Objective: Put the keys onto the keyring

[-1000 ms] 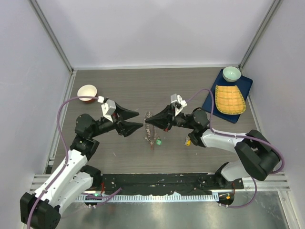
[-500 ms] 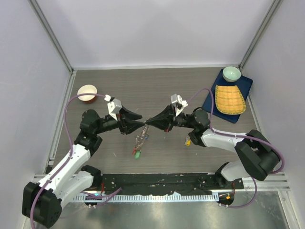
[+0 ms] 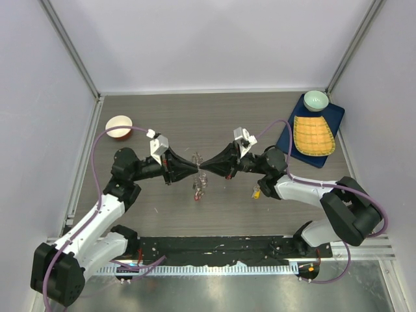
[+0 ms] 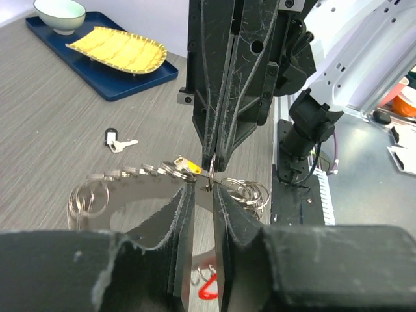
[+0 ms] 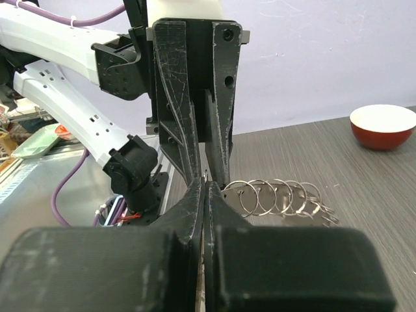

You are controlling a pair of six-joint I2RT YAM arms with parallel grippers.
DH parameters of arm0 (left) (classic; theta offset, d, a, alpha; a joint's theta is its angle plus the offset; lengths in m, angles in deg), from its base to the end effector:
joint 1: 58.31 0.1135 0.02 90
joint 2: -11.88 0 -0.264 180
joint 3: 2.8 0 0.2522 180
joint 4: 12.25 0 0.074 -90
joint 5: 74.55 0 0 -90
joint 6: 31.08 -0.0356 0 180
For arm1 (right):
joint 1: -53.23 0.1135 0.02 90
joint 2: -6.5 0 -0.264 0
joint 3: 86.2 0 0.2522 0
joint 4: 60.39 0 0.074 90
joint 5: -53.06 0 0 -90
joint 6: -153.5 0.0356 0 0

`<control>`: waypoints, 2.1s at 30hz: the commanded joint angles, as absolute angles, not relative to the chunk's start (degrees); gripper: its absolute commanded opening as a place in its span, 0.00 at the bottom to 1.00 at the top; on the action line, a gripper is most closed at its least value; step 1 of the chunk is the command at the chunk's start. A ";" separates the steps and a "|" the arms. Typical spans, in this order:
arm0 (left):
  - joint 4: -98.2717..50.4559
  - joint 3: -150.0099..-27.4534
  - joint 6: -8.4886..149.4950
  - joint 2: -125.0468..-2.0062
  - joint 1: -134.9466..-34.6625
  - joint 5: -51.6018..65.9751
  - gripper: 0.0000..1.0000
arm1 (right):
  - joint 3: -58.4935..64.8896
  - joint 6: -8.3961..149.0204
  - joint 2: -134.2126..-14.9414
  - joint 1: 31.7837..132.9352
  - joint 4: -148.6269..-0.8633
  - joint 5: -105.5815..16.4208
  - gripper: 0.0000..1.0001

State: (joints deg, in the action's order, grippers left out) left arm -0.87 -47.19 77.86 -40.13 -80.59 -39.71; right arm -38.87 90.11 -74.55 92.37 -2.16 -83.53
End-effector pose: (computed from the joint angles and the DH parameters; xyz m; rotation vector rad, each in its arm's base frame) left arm 0.1755 -0.1035 0.2943 0.8618 1.4444 -1.2703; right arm 0.1995 0.1957 0.2751 -0.9177 1.0910 1.4283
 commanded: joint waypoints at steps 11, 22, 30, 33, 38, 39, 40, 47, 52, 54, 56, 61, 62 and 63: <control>8.35 -48.38 83.62 -41.38 -80.89 -41.59 0.16 | -35.17 91.97 -75.32 92.34 13.04 -85.54 0.01; 4.84 -48.55 83.53 -41.91 -80.89 -40.80 0.26 | -35.17 92.15 -75.06 92.34 13.21 -85.45 0.01; 0.71 -49.70 82.57 -43.05 -80.98 -41.51 0.28 | -35.17 92.06 -74.97 92.34 13.39 -85.28 0.01; 0.01 -49.96 82.57 -43.32 -80.98 -42.47 0.18 | -35.26 91.98 -75.06 92.34 13.48 -85.19 0.01; -1.84 -49.96 81.69 -43.67 -81.42 -42.82 0.00 | -35.52 91.71 -74.88 92.26 13.21 -84.84 0.01; -2.19 -50.05 81.25 -43.23 -81.51 -42.74 0.00 | -35.61 91.54 -74.80 92.26 12.78 -84.84 0.01; -3.93 -50.22 79.42 -42.97 -81.51 -42.56 0.00 | -35.61 91.27 -74.53 92.26 11.56 -84.84 0.01; -25.03 -55.76 60.63 -37.61 -81.60 -36.50 0.00 | -36.05 88.37 -70.32 92.26 -1.01 -82.29 0.23; -35.14 -58.39 51.90 -36.55 -81.60 -34.74 0.00 | -36.14 83.37 -64.96 92.17 -18.54 -77.82 0.50; -37.25 -58.66 49.80 -36.55 -81.68 -34.56 0.00 | -35.17 78.48 -61.89 92.17 -29.43 -76.06 0.55; -38.05 -58.40 48.65 -36.29 -82.03 -34.56 0.00 | -33.34 75.55 -60.04 92.17 -36.85 -73.34 0.56; -43.23 -57.87 40.13 -34.44 -83.70 -31.85 0.00 | -29.90 70.09 -55.37 92.17 -58.74 -64.12 0.57; -44.02 -57.70 39.07 -33.74 -84.84 -31.32 0.00 | -29.29 70.79 -55.11 92.17 -60.77 -61.66 0.57; -44.99 -57.00 37.15 -33.30 -85.37 -30.35 0.00 | -29.02 71.14 -54.59 92.17 -65.14 -57.46 0.56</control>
State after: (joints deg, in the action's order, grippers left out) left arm -41.65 -55.87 46.04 -36.19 -83.21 -32.60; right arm -32.47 74.57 -56.94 92.17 -46.40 -69.89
